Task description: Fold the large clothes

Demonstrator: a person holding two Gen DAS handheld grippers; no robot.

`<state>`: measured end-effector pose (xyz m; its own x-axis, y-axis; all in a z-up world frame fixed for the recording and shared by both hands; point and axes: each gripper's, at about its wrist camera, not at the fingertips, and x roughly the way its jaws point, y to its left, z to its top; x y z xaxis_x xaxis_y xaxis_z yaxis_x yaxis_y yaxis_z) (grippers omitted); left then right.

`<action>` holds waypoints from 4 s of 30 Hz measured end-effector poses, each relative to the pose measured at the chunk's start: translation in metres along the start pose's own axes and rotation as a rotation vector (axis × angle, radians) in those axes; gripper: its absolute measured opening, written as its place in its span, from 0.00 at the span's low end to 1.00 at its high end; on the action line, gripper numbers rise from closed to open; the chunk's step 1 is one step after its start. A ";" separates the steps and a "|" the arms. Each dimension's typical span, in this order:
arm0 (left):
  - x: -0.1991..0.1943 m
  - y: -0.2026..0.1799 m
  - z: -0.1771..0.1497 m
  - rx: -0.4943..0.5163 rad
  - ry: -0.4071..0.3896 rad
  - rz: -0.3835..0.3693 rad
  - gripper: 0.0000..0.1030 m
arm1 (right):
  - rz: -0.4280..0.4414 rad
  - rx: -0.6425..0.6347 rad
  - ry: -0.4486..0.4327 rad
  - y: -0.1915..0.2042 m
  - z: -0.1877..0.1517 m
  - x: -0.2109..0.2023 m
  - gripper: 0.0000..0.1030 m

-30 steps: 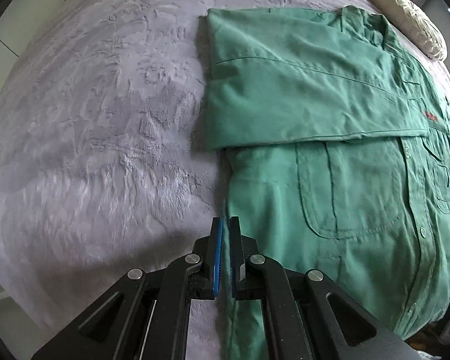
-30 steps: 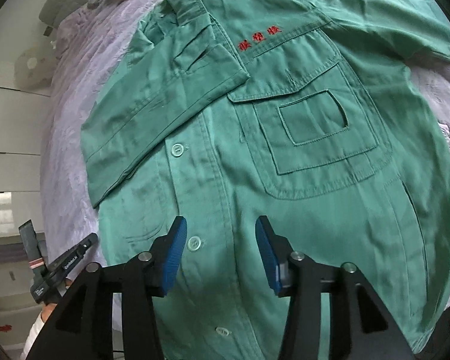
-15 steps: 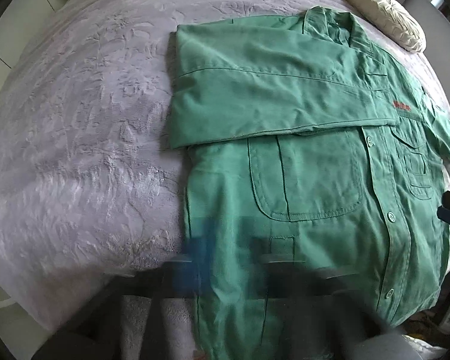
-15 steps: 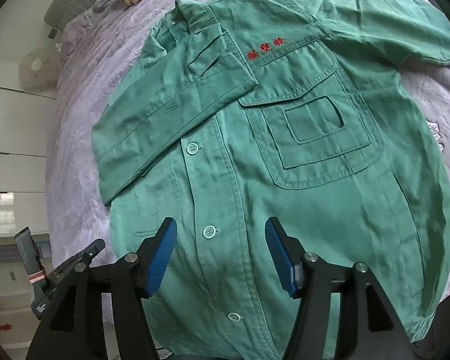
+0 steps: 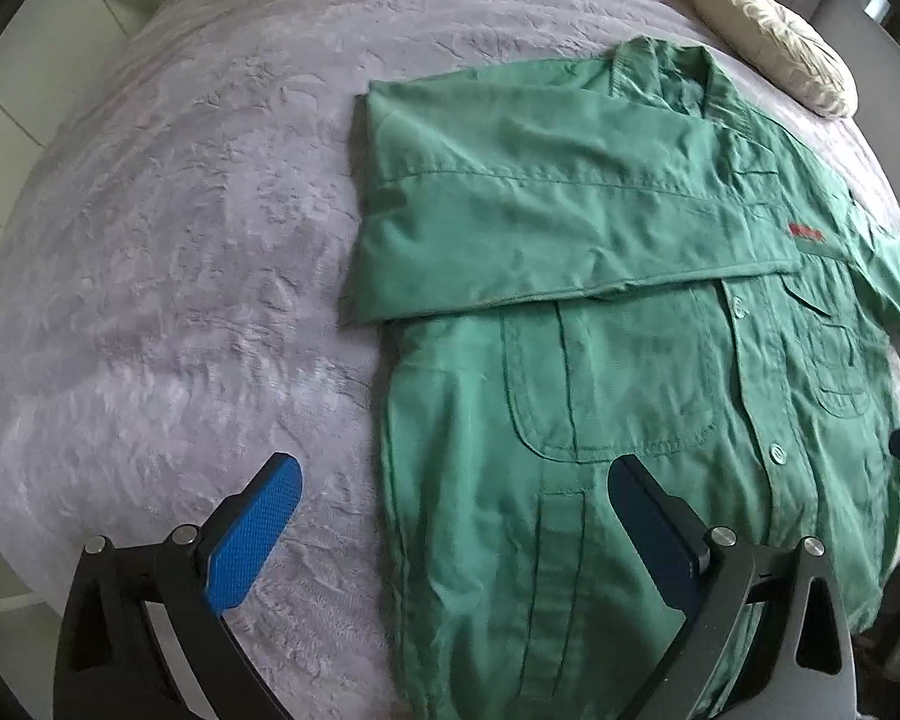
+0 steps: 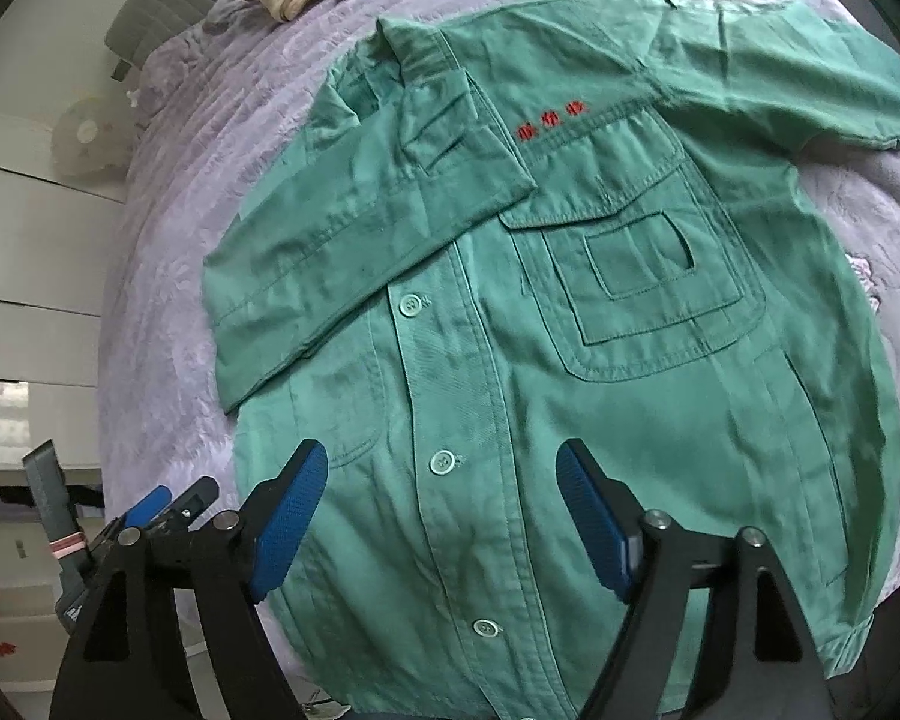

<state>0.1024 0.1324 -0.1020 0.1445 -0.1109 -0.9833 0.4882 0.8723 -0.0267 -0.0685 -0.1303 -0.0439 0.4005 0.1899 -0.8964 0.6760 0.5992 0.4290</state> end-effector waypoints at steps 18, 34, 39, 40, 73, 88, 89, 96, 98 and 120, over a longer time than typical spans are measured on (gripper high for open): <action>0.012 0.019 -0.002 -0.029 -0.052 -0.067 0.99 | 0.053 0.066 -0.042 0.015 0.002 0.000 1.00; -0.047 -0.061 -0.003 -0.025 -0.027 0.018 0.99 | 0.202 0.143 0.030 -0.053 0.025 0.002 1.00; -0.058 -0.134 0.004 -0.022 -0.034 0.019 0.99 | 0.243 0.134 0.024 -0.097 0.054 -0.021 1.00; -0.060 -0.147 0.005 -0.022 -0.038 0.015 0.99 | 0.256 0.137 0.023 -0.107 0.060 -0.027 1.00; -0.043 -0.326 0.096 0.134 -0.014 0.035 0.99 | 0.424 0.535 -0.260 -0.342 0.182 -0.104 1.00; -0.013 -0.360 0.087 0.199 0.047 0.068 0.99 | 0.471 0.772 -0.399 -0.461 0.173 -0.081 1.00; -0.012 -0.362 0.086 0.201 0.050 0.072 0.99 | 0.480 0.779 -0.410 -0.465 0.177 -0.080 1.00; -0.005 -0.368 0.080 0.202 0.060 0.075 0.99 | 0.545 0.796 -0.428 -0.474 0.206 -0.075 1.00; -0.006 -0.368 0.079 0.200 0.057 0.071 0.99 | 0.551 0.793 -0.413 -0.472 0.209 -0.075 1.00; -0.004 -0.270 0.091 0.205 0.020 -0.025 0.99 | 0.617 0.417 -0.508 -0.296 0.230 -0.115 0.07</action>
<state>0.0488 -0.1458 -0.0744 0.1139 -0.1201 -0.9862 0.6569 0.7538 -0.0159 -0.1724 -0.5080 -0.0416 0.9246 -0.0419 -0.3787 0.3805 0.1548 0.9117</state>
